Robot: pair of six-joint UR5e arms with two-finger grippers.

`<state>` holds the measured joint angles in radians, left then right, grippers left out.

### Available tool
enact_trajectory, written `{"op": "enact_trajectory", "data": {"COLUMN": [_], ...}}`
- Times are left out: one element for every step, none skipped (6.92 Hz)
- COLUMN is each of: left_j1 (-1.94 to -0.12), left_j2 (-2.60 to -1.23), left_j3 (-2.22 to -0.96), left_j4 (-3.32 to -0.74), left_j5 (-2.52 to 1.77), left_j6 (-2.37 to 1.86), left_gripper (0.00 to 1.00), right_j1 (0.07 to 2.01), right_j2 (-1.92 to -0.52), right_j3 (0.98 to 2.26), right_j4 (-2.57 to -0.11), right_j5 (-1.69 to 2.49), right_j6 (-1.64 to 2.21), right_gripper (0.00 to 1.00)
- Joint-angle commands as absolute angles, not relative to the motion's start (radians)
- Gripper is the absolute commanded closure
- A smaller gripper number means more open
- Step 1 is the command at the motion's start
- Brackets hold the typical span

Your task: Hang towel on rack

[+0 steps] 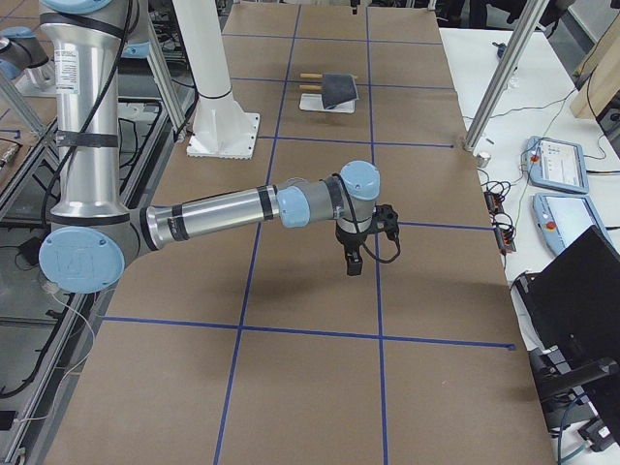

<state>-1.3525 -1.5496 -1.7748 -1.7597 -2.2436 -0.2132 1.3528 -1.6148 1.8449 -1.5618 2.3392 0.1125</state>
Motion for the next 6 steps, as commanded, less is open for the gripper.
{"op": "enact_trajectory", "data": {"left_j1": [-1.365,-1.365,-1.365,-1.365,-1.365,-1.365], "left_j2": [-1.577,-1.574,-1.575,-1.575,-1.575,-1.574], "left_j3": [-1.776,-1.776,-1.787,-1.783,-1.775,-1.773], "left_j4": [-1.6,-1.601,-1.605,-1.609,-1.612,-1.612], "left_j5": [-2.235,-2.238,-2.241,-2.244,-2.244,-2.244], "left_j6": [-0.152,-0.153,-0.153,-0.153,-0.152,-0.152], "left_gripper": [0.02,0.02,0.02,0.02,0.02,0.02], "right_j1": [1.361,1.368,1.37,1.37,1.371,1.373], "right_j2": [-1.638,-1.649,-1.652,-1.649,-1.651,-1.652], "right_j3": [1.847,1.848,1.853,1.852,1.848,1.845], "right_j4": [-1.562,-1.563,-1.562,-1.562,-1.562,-1.562], "right_j5": [2.342,2.374,2.393,2.381,2.381,2.378], "right_j6": [0.048,0.041,0.052,0.052,0.051,0.052], "right_gripper": [0.0,0.0,0.0,0.0,0.0,0.0]}}
